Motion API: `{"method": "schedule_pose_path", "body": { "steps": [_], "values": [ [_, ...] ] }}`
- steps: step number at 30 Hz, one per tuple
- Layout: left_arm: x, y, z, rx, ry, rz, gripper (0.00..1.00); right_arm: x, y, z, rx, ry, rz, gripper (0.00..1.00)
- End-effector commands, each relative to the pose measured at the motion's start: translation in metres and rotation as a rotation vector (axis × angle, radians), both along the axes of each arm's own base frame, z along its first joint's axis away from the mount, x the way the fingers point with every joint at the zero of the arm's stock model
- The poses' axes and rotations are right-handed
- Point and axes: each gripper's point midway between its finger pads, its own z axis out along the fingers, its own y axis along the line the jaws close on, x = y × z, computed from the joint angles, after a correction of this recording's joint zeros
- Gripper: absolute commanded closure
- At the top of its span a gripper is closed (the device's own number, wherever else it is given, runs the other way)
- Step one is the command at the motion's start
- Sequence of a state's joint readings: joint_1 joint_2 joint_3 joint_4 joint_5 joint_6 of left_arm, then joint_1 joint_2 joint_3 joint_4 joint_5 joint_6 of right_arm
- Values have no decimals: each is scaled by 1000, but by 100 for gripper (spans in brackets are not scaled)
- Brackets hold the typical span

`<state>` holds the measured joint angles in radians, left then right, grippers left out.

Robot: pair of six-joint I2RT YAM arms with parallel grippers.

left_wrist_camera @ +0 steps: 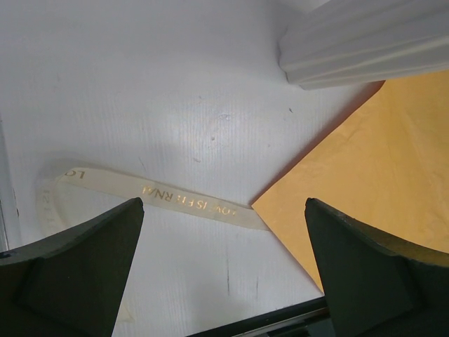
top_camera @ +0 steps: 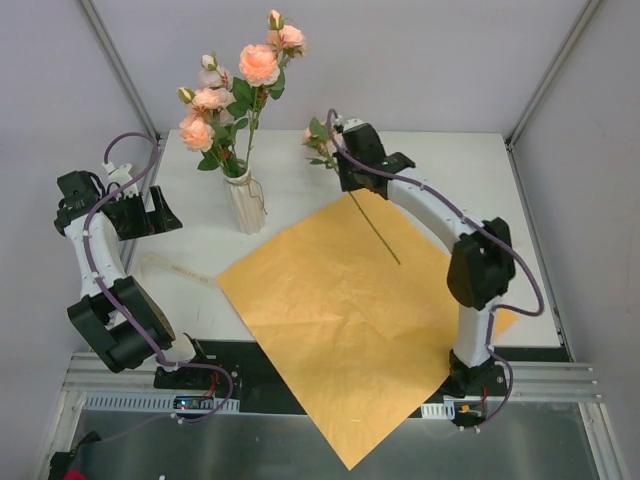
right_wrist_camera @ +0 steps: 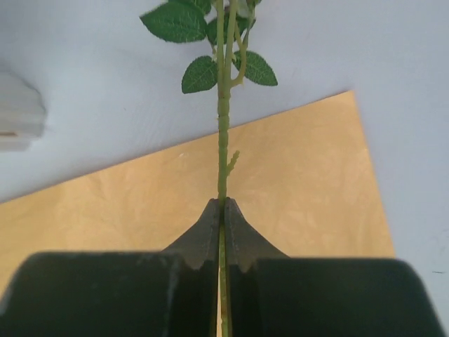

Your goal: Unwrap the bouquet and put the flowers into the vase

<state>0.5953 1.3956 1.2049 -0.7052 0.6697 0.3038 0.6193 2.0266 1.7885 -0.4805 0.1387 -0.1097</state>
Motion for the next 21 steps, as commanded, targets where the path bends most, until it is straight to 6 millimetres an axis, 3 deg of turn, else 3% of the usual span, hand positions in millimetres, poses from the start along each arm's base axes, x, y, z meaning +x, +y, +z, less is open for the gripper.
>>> {"method": "schedule_pose_path", "body": {
  "steps": [1,2,3,4,5,6,7,8,12,13,14,16,21],
  "values": [
    [-6,-2,22,44,-40,-7,1,7,-17,112,243,-242,-93,99],
    [-6,-2,24,47,-44,-8,1,2,-20,148,321,-321,-88,99],
    [-6,-3,25,46,-43,-8,1,0,-25,157,358,-351,-95,99],
    [-7,-3,27,46,-45,-7,1,-7,-29,150,392,-350,-112,99],
    [-7,-3,29,48,-49,-7,1,-13,-33,190,483,-461,-109,99],
    [-7,-3,30,47,-50,-7,1,-17,-37,204,523,-499,-118,99],
    [-7,-4,31,48,-51,-7,1,-23,-42,202,540,-506,-120,99],
    [-7,-4,34,51,-56,-9,1,-32,-44,239,629,-598,-101,99],
    [-9,-5,36,48,-59,-6,1,-54,-53,288,760,-715,-81,99],
    [-9,-6,37,48,-60,-8,1,-54,-52,274,722,-657,-84,99],
    [-10,-6,37,49,-61,-8,1,-56,-51,284,717,-643,-77,99],
    [-11,-7,37,49,-61,-8,1,-58,-45,259,686,-546,-73,99],
    [-11,-8,35,46,-60,-11,1,-68,-42,152,483,-305,-74,99]
  ]
}}
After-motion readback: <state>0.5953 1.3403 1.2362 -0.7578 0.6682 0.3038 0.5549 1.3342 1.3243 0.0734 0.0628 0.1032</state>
